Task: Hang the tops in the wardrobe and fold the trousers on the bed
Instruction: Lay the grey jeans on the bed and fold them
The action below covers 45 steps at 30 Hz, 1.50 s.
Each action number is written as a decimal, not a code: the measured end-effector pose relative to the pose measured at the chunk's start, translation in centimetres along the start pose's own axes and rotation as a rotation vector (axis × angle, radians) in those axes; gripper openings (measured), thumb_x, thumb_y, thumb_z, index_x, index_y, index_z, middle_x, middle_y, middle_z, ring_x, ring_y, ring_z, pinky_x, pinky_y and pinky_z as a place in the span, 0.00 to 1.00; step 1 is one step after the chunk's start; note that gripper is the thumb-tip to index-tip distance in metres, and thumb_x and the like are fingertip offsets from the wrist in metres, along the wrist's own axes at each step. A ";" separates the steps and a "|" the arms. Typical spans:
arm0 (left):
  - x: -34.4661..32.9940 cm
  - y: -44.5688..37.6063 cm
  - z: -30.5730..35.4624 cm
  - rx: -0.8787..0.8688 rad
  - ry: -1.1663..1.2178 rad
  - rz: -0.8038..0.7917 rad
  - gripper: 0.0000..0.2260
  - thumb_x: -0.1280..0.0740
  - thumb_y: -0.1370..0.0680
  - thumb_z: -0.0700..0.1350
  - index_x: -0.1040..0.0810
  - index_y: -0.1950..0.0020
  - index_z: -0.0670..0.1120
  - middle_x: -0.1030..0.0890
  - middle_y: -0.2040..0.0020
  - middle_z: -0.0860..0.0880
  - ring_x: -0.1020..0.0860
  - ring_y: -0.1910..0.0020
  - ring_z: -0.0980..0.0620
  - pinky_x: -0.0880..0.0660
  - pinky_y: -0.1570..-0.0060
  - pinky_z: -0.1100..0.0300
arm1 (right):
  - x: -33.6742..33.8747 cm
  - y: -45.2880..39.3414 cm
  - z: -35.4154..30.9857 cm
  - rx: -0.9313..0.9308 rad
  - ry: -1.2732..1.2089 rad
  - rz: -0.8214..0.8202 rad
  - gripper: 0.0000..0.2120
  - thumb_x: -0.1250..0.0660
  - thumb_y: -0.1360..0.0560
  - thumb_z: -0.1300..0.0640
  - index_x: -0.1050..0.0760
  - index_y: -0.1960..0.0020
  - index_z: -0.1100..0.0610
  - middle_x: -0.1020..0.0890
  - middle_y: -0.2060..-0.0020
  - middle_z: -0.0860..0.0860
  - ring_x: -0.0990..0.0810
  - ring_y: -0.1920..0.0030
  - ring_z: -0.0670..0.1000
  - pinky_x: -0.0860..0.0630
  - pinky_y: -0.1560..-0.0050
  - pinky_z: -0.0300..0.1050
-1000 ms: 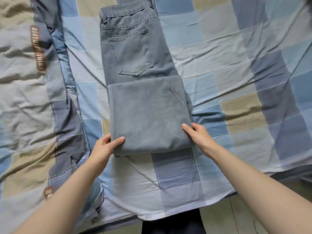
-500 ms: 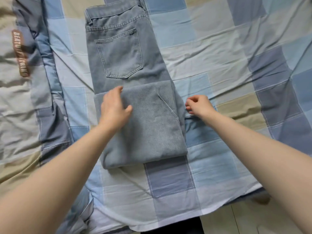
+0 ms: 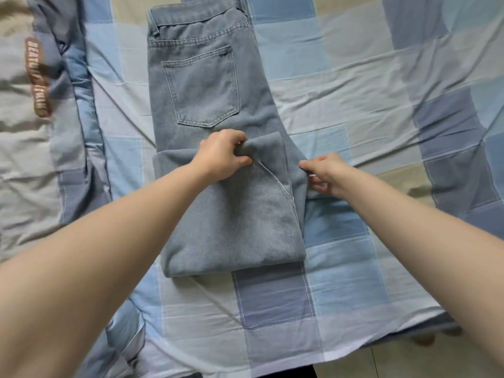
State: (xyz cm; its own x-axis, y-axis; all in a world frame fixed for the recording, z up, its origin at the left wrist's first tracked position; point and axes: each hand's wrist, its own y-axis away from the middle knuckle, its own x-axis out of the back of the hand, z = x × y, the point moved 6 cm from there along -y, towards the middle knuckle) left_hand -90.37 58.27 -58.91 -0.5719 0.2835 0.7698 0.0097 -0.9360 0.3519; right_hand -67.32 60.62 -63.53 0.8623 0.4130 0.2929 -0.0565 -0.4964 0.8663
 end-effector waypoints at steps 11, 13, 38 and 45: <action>-1.0 15.2 3.9 -0.449 -0.108 0.240 0.08 0.27 0.32 0.36 0.18 0.55 0.47 0.18 0.66 0.51 0.21 0.69 0.48 0.24 0.66 0.53 | -2.9 3.3 -5.3 0.494 0.485 -0.170 0.04 0.31 0.27 0.63 0.24 0.56 0.55 0.20 0.66 0.51 0.21 0.65 0.49 0.23 0.59 0.43; -1.4 16.4 4.0 -0.495 -0.049 0.254 0.09 0.27 0.31 0.36 0.17 0.53 0.46 0.16 0.60 0.53 0.18 0.62 0.53 0.23 0.57 0.57 | -4.9 4.3 -6.3 0.688 0.770 -0.298 0.11 0.35 0.28 0.67 0.21 0.51 0.55 0.16 0.60 0.50 0.18 0.56 0.49 0.24 0.52 0.41; 3.5 8.8 5.2 -0.343 -0.057 0.295 0.08 0.35 0.27 0.49 0.17 0.56 0.49 0.17 0.64 0.49 0.19 0.67 0.42 0.24 0.73 0.52 | -8.7 -0.2 -5.2 0.225 0.533 -0.475 0.18 0.48 0.17 0.50 0.23 0.49 0.59 0.19 0.59 0.52 0.23 0.62 0.48 0.27 0.66 0.35; -0.6 -2.2 -2.5 0.056 -0.163 0.128 0.26 0.28 0.26 0.50 0.29 0.30 0.48 0.26 0.33 0.48 0.28 0.35 0.44 0.34 0.35 0.51 | -7.4 -2.7 -5.3 0.134 0.260 -0.360 0.09 0.36 0.25 0.54 0.23 0.61 0.57 0.19 0.64 0.59 0.22 0.68 0.53 0.25 0.62 0.43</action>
State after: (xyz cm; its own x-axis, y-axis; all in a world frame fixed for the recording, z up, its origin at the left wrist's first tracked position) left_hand -92.04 59.66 -61.49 -0.4232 0.1973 0.8843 0.1219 -0.9547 0.2713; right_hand -76.19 62.98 -65.91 0.6596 0.7463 0.0895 0.3038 -0.3736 0.8764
